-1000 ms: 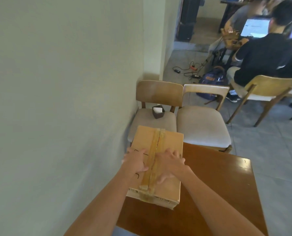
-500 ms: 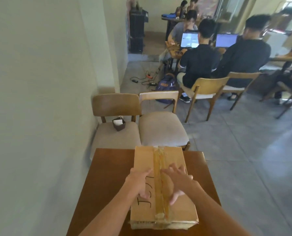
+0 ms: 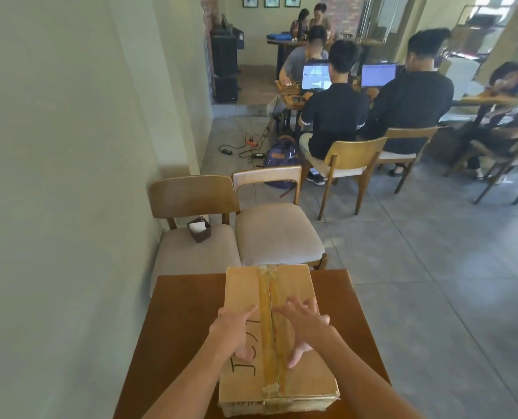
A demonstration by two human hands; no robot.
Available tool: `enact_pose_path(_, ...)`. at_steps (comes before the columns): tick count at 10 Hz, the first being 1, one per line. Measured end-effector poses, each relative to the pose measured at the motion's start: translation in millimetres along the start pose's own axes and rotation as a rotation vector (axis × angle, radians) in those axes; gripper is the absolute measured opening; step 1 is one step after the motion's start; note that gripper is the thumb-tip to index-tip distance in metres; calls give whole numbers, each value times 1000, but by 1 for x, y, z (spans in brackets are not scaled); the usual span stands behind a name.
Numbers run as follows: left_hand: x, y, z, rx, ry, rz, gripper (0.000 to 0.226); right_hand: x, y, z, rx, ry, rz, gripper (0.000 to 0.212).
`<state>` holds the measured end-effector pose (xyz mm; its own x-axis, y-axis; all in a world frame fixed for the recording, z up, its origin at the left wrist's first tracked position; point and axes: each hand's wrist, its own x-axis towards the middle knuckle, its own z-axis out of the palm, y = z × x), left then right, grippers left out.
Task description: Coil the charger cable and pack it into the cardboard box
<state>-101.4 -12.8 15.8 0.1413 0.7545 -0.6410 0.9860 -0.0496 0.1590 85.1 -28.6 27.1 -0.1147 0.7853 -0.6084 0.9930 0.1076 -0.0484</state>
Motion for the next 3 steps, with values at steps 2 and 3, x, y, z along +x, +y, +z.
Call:
enact_pose_path(2, -18, 7, -20, -15, 52, 33, 85, 2, -3, -22, 219, 98, -46, 68)
enact_pose_path(3, -27, 22, -56, -395, 244, 162, 62, -6, -3, -54, 718, 289, -92, 38)
